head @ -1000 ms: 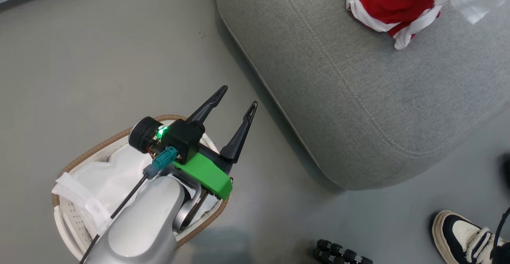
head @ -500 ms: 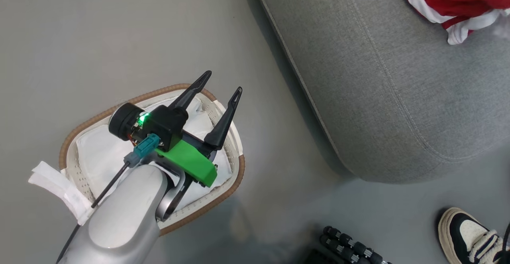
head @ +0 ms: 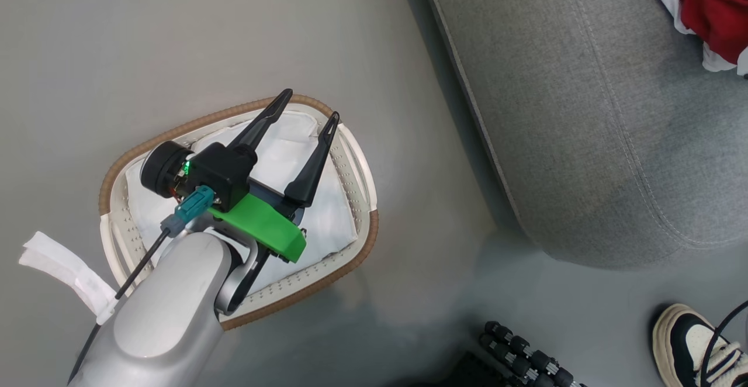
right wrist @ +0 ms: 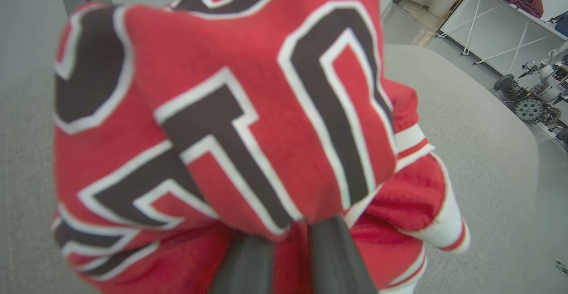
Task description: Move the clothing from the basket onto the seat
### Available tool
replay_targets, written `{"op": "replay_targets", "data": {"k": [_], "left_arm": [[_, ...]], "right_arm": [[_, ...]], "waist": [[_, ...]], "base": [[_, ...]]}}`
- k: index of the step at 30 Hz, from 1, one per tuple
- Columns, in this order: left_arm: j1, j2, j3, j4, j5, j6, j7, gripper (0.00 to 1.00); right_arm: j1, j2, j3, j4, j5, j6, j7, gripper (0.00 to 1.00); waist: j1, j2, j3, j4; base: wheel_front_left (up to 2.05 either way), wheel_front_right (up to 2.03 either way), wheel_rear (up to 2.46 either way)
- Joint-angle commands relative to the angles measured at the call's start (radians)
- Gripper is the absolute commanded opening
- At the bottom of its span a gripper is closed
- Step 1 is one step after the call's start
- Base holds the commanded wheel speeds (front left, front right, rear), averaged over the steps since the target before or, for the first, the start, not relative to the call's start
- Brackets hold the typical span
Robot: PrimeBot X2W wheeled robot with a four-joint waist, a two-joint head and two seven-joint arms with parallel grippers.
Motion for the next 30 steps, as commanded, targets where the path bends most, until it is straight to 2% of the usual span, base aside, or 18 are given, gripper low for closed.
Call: {"op": "replay_targets", "data": {"k": [1,2,7,15,23,30], "left_arm": [[-0.018,0.009,0.001,0.003,-0.004,0.000,-0.006,1.00],[-0.019,0.009,0.001,0.005,-0.005,0.000,-0.008,1.00],[-0.018,-0.006,0.001,0.017,-0.008,-0.003,-0.018,1.00],[0.027,-0.026,0.031,0.047,-0.017,0.003,-0.034,1.00],[0.092,-0.045,0.096,0.066,0.000,0.003,-0.035,1.00],[0.161,-0.082,0.219,0.056,0.031,0.017,-0.034,1.00]], "right_arm": [[0.022,0.000,-0.022,0.001,-0.018,-0.001,-0.008,0.74],[0.025,0.003,-0.034,-0.001,-0.026,-0.001,-0.011,1.00],[0.063,0.024,-0.095,-0.050,-0.054,-0.001,-0.021,1.00],[0.205,0.056,-0.066,-0.250,-0.007,-0.001,-0.023,1.00],[0.363,0.087,0.033,-0.391,0.086,-0.001,-0.023,1.00],[0.443,0.113,0.195,-0.450,0.183,-0.001,-0.023,1.00]], "waist": [[-0.0001,0.0000,0.003,0.007],[-0.0001,0.0000,0.000,0.009],[-0.0001,0.0000,-0.030,0.017],[-0.0001,0.0000,-0.117,0.046],[-0.0001,0.0000,-0.218,0.098],[-0.0001,0.0000,-0.295,0.169]], "base": [[0.00,0.00,0.00],[0.00,0.00,0.00],[0.00,0.00,0.00],[0.00,0.00,0.00],[0.00,0.00,0.00],[0.00,0.00,0.00]]}}
